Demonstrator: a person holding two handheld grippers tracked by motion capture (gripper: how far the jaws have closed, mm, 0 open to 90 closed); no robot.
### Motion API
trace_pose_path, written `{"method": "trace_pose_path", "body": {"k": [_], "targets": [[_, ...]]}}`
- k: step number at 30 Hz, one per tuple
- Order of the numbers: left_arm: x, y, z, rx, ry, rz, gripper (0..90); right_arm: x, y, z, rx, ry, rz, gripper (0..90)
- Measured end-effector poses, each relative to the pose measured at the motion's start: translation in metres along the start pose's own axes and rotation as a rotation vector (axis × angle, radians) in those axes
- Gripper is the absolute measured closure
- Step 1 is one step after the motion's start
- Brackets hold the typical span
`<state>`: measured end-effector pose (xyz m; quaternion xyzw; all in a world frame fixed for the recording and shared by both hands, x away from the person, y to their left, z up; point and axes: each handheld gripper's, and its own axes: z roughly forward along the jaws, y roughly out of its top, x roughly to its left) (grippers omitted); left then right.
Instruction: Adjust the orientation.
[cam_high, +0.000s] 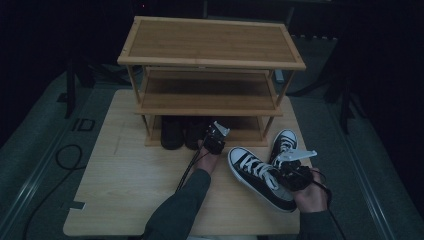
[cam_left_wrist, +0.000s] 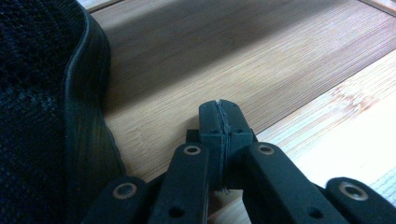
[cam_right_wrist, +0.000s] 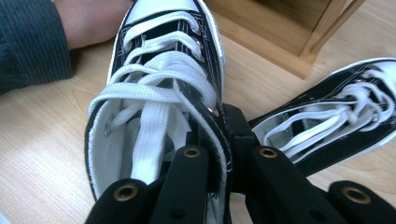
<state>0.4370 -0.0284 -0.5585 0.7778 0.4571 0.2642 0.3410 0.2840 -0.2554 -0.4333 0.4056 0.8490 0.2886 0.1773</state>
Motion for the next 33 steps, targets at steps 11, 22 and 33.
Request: {"method": "trace_pose_path", "body": {"k": [11,22,33], "targets": [[0.000,0.000,0.000,0.000,-0.001,-0.002,89.2,-0.017,0.013,-0.012,-0.019,-0.018,0.009,88.5],[0.000,0.000,0.000,0.001,0.000,0.001,89.3,-0.037,0.023,-0.017,-0.037,-0.005,0.003,88.5],[0.000,0.000,0.000,-0.002,0.001,-0.001,89.3,-0.053,0.034,-0.024,-0.064,0.020,0.004,88.5]]}}
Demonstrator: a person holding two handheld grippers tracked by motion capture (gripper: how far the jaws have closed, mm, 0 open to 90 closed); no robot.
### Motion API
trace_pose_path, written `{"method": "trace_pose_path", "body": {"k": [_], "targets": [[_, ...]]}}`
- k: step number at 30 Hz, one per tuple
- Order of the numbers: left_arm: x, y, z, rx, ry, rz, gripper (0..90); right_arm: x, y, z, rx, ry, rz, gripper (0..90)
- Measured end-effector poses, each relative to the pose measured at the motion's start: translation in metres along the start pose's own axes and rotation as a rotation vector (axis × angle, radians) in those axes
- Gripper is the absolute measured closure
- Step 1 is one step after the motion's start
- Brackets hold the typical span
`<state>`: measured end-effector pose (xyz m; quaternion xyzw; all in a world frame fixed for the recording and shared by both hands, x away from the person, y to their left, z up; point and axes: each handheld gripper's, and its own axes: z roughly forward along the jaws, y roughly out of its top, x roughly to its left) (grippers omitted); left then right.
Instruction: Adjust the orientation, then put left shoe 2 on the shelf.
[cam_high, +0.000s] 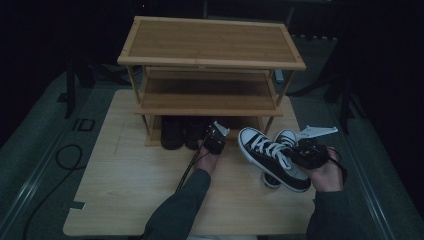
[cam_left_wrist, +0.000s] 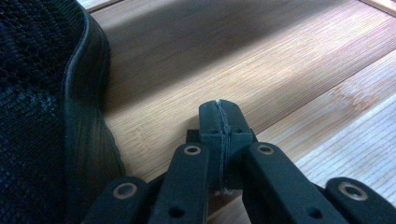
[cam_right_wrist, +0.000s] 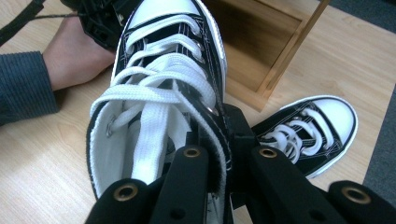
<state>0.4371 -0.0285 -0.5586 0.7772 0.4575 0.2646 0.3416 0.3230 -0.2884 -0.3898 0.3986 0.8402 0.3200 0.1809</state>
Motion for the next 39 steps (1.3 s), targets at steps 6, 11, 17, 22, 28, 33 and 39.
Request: {"method": "trace_pose_path", "body": {"k": [6,11,17,22,28,33,39], "targets": [[0.000,0.000,0.000,-0.002,-0.001,-0.002,89.3,-0.004,0.005,-0.002,-0.011,0.005,-0.001,88.5],[0.000,0.000,0.000,-0.002,0.000,-0.002,89.3,-0.007,0.010,-0.002,-0.013,0.020,-0.006,88.5],[0.000,0.000,0.000,-0.002,0.001,-0.001,89.3,-0.009,0.013,0.001,-0.017,0.031,-0.003,88.5],[0.000,0.000,0.000,-0.001,-0.001,-0.002,89.3,-0.011,0.015,0.001,-0.025,0.041,-0.001,88.5],[-0.001,0.000,0.001,-0.019,0.005,-0.022,89.3,-0.013,0.019,0.001,-0.029,0.059,-0.004,88.5],[-0.001,0.000,0.001,-0.019,0.005,-0.022,89.4,-0.015,0.024,0.000,-0.038,0.071,-0.003,88.5],[-0.002,0.000,0.001,-0.019,0.006,-0.022,89.4,-0.015,0.029,-0.004,-0.051,0.084,-0.007,88.5]]}}
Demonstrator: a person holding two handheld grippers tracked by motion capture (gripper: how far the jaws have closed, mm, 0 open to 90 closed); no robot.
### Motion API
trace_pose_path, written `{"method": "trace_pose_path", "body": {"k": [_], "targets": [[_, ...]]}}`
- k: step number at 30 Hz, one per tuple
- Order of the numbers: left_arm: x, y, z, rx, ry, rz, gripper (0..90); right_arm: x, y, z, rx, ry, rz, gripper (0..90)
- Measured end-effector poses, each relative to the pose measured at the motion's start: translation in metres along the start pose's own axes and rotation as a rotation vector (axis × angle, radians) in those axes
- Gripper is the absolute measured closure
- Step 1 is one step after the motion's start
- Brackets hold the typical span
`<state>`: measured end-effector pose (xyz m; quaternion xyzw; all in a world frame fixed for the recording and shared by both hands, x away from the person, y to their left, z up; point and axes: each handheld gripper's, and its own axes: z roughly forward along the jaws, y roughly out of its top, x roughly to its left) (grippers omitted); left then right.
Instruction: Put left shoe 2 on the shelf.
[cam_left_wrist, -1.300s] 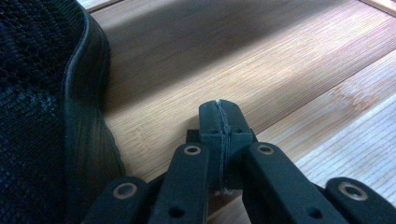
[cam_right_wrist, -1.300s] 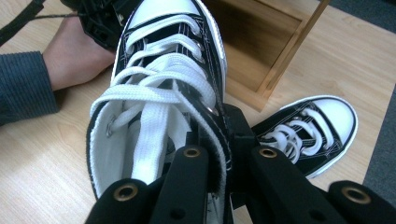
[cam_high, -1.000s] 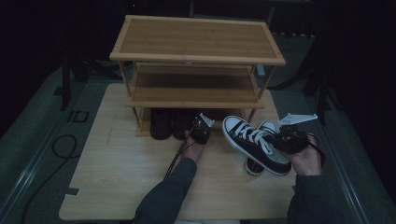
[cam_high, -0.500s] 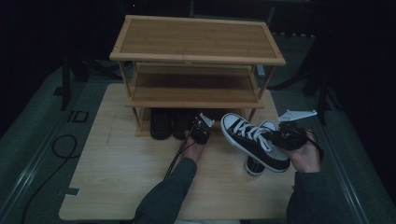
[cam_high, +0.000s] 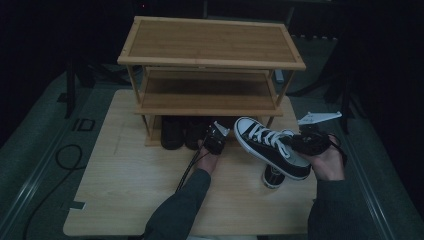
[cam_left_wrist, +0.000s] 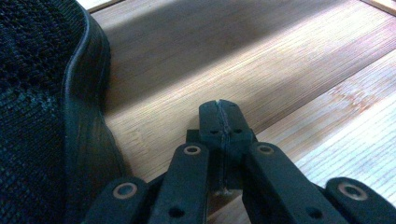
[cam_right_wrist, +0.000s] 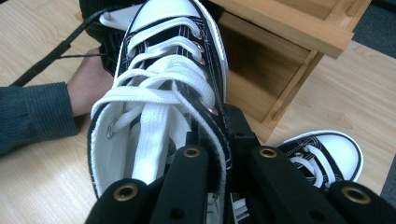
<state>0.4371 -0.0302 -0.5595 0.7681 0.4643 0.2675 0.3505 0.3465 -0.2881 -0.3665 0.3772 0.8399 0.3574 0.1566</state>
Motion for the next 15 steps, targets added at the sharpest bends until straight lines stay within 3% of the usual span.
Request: {"method": "trace_pose_path", "body": {"k": [6,15], "targets": [[0.002,0.000,-0.002,0.029,-0.005,0.035,89.4,-0.001,0.006,-0.004,-0.017,0.015,-0.005,88.5],[0.002,0.000,-0.002,0.021,0.003,0.023,89.3,0.003,0.016,-0.009,-0.038,0.036,-0.027,88.5]]}}
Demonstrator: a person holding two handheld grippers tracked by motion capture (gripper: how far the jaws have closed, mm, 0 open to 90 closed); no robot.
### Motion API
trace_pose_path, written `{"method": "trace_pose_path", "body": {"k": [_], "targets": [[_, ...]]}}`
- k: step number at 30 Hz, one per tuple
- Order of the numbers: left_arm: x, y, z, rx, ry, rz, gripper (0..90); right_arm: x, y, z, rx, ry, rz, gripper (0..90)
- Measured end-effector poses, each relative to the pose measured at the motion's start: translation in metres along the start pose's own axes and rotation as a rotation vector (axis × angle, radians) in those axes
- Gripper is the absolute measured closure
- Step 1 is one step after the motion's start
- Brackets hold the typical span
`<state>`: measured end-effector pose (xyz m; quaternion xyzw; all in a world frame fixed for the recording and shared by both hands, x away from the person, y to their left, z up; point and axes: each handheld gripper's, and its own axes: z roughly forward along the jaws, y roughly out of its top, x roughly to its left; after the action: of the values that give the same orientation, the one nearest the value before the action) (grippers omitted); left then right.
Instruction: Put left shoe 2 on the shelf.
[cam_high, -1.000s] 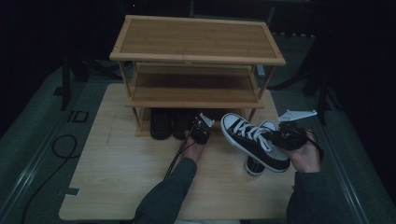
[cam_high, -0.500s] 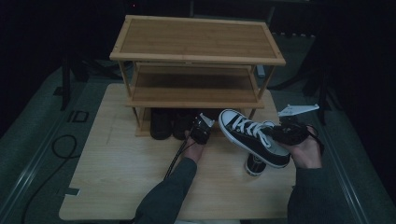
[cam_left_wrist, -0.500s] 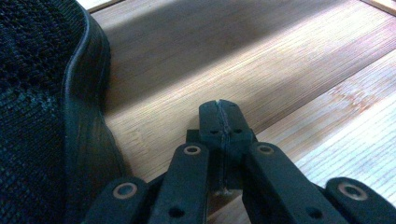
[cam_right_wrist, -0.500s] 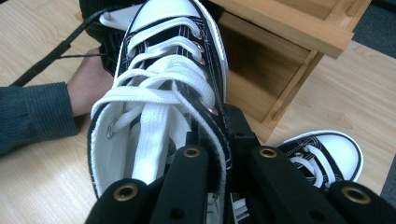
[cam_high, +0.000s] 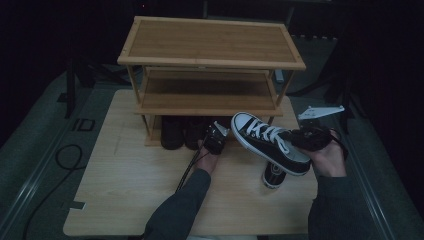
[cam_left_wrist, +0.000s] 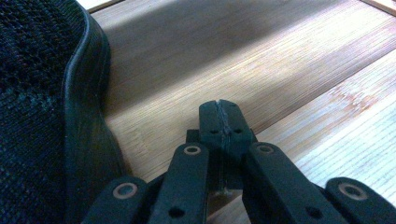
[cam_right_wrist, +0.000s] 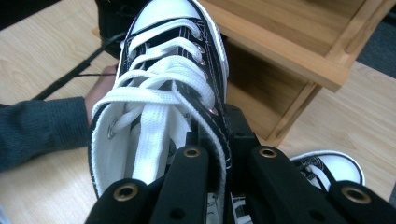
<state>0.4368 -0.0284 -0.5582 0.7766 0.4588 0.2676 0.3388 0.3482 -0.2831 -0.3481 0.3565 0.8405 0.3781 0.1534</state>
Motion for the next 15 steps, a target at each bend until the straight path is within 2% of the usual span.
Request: {"method": "trace_pose_path", "body": {"k": [7,15], "targets": [[0.000,0.000,0.000,0.008,0.004,0.011,89.3,0.001,0.010,-0.004,-0.026,0.003,0.002,88.5],[0.000,0.000,0.000,0.005,0.002,0.008,89.4,-0.001,0.029,0.004,-0.046,-0.002,0.019,88.4]]}}
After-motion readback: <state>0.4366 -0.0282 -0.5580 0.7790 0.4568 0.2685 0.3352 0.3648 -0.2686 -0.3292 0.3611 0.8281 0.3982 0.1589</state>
